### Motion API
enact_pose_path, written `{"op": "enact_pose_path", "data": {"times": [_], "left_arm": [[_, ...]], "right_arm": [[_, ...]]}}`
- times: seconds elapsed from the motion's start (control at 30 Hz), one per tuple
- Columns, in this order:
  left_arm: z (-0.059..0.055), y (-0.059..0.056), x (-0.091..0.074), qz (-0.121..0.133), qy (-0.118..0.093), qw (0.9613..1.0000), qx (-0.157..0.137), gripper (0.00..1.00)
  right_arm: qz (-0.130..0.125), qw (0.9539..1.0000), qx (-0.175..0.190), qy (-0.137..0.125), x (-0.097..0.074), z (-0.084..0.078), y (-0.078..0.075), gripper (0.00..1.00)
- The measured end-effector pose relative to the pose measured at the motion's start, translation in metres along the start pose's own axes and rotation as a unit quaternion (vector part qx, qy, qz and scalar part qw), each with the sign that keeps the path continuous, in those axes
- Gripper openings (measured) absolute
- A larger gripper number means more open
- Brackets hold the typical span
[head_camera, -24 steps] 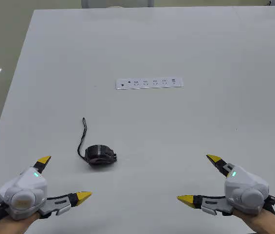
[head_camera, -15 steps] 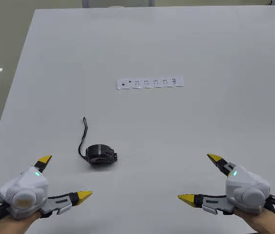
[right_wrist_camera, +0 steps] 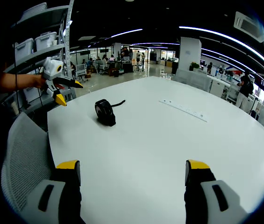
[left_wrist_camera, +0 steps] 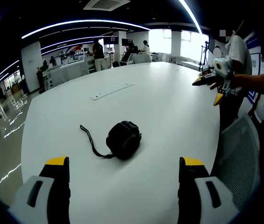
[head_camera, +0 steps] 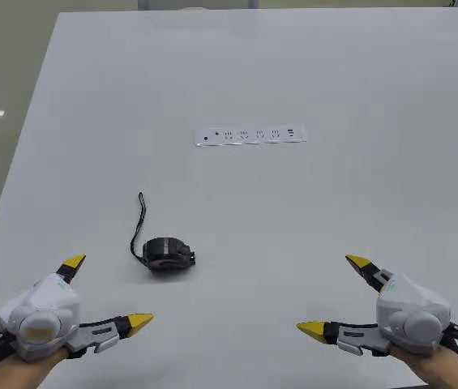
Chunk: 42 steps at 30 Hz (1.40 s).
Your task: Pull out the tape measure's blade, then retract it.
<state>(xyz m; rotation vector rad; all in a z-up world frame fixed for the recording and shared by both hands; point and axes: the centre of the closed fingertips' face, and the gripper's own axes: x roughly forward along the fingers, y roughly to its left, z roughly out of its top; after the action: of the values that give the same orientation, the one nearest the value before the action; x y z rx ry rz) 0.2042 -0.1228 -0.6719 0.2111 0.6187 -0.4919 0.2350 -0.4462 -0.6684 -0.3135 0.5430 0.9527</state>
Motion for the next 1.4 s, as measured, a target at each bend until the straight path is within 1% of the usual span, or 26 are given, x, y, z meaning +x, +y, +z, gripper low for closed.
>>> {"op": "enact_pose_path", "data": {"times": [0.13,0.27,0.33,0.4,0.5,0.53,0.6,0.63,0.7,0.77,0.8,0.83,0.9,0.97,1.1,1.13,1.17,1.2,1.23,1.27,1.3,1.4], "left_arm": [[0.001,0.001,0.0,-0.001,0.002,1.0,0.003,0.94],[0.001,0.004,0.003,-0.004,0.01,0.9998,0.014,0.93],[0.002,0.004,0.004,-0.012,0.012,0.9997,0.02,0.9],[0.003,0.003,0.008,-0.026,0.021,0.9987,0.037,0.85],[0.005,0.004,0.014,-0.035,0.028,0.9975,0.055,0.81],[0.005,0.004,0.017,-0.044,0.032,0.9963,0.066,0.79],[0.006,0.005,0.021,-0.051,0.04,0.994,0.088,0.74],[0.007,0.006,0.025,-0.056,0.046,0.9918,0.106,0.72],[0.008,0.006,0.031,-0.065,0.049,0.9902,0.113,0.69],[0.011,0.008,0.038,-0.072,0.053,0.9878,0.127,0.65],[0.011,0.009,0.043,-0.079,0.059,0.9855,0.138,0.64],[0.011,0.01,0.046,-0.081,0.062,0.9843,0.144,0.62],[0.01,0.012,0.053,-0.09,0.077,0.9794,0.164,0.62],[0.013,0.013,0.06,-0.095,0.08,0.9759,0.179,0.6],[0.011,0.014,0.073,-0.111,0.091,0.9709,0.192,0.57],[0.011,0.013,0.077,-0.116,0.096,0.9685,0.198,0.56],[0.011,0.013,0.079,-0.118,0.098,0.9678,0.2,0.55],[0.008,0.012,0.083,-0.127,0.104,0.9651,0.204,0.55],[0.007,0.012,0.085,-0.13,0.109,0.9629,0.21,0.54],[0.007,0.012,0.086,-0.13,0.111,0.9617,0.214,0.54],[0.006,0.011,0.089,-0.135,0.116,0.959,0.22,0.53],[0.005,0.008,0.094,-0.145,0.121,0.9549,0.229,0.51]], "right_arm": [[0.0,1.0,0.0,0.0,0.0,0.0,-0.001,0.94],[0.001,1.0,-0.001,0.003,0.0,-0.001,-0.003,0.94],[0.003,1.0,-0.003,0.002,0.0,-0.001,-0.003,0.93],[0.006,1.0,-0.005,0.001,0.001,-0.001,-0.002,0.92],[0.012,0.9999,-0.009,0.001,0.002,0.0,-0.001,0.89],[0.016,0.9998,-0.011,0.001,0.003,0.0,-0.001,0.88],[0.02,0.9997,-0.015,0.003,0.004,0.0,0.0,0.86],[0.024,0.9995,-0.018,0.004,0.005,0.0,0.001,0.85],[0.026,0.9994,-0.022,0.003,0.005,0.001,0.002,0.83],[0.029,0.9993,-0.024,0.003,0.007,0.001,0.001,0.82],[0.032,0.9992,-0.025,0.003,0.007,0.001,0.002,0.81],[0.033,0.9991,-0.028,0.003,0.008,0.001,0.002,0.8],[0.039,0.9986,-0.035,0.006,0.009,0.001,0.003,0.78],[0.044,0.9981,-0.043,0.01,0.01,0.0,0.004,0.77],[0.05,0.9975,-0.049,0.011,0.013,0.0,0.004,0.74],[0.051,0.9973,-0.053,0.011,0.014,0.001,0.004,0.73],[0.052,0.9971,-0.055,0.011,0.015,0.001,0.004,0.73],[0.055,0.9967,-0.059,0.012,0.016,0.002,0.003,0.72],[0.056,0.9964,-0.061,0.013,0.017,0.002,0.003,0.72],[0.058,0.9961,-0.064,0.014,0.018,0.003,0.003,0.72],[0.061,0.9956,-0.07,0.014,0.019,0.004,0.003,0.71],[0.066,0.9944,-0.082,0.014,0.023,0.005,0.002,0.69]]}}
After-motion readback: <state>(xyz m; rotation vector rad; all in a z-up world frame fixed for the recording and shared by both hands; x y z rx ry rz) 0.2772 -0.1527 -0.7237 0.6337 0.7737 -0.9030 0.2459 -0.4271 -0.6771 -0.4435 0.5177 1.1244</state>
